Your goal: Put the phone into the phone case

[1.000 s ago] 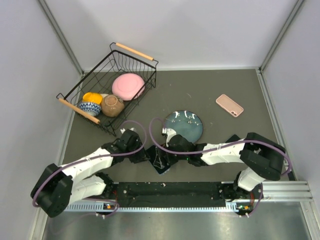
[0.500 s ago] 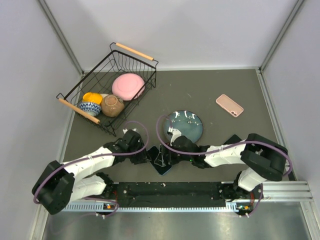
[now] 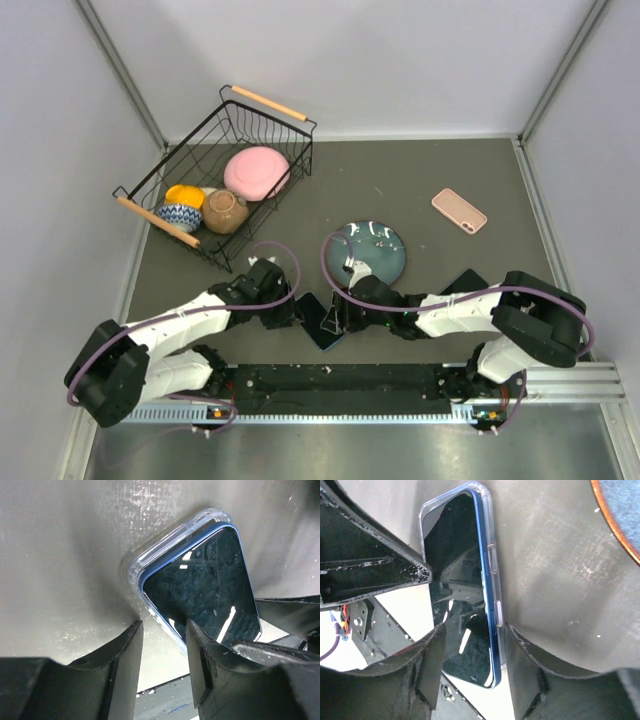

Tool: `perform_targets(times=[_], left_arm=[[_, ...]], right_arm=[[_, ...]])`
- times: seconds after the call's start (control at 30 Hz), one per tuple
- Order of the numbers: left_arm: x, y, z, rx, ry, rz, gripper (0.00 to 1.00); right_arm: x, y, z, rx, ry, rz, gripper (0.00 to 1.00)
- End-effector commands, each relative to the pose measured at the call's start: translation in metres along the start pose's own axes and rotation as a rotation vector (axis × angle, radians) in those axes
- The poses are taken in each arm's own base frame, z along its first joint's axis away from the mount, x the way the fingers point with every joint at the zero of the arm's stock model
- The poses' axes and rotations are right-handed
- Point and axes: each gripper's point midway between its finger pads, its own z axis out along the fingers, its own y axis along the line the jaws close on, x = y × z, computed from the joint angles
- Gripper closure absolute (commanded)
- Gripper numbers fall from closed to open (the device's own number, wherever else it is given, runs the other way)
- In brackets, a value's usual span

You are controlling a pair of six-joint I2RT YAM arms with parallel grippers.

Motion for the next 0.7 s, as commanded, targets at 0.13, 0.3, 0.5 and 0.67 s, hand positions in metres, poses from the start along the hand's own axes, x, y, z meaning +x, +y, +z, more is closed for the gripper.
perform_targets(times=[0.13,0.3,0.5,0.67], left_arm=[[0.008,-0.013,0.008,0.097,0.034,0.017,0.60],[0.012,-0.021,0.008,0.149,0.047,0.009,0.76],[0.013,-0.024,0.005,0.178,0.043,0.015,0.83],[0.010,-0.022,-0.004,0.175,0.012,0.036,0.52]], right_arm=[[-0.014,0.000,0.008,0.067,-0.066,0.032,0.66],[-0.013,0.003,0.013,0.091,-0.073,0.061,0.73],[-0.011,0.020,0.007,0.049,-0.083,0.112,0.75],[-0.009,0.022,-0.003,0.028,-0.088,0.130,0.66]])
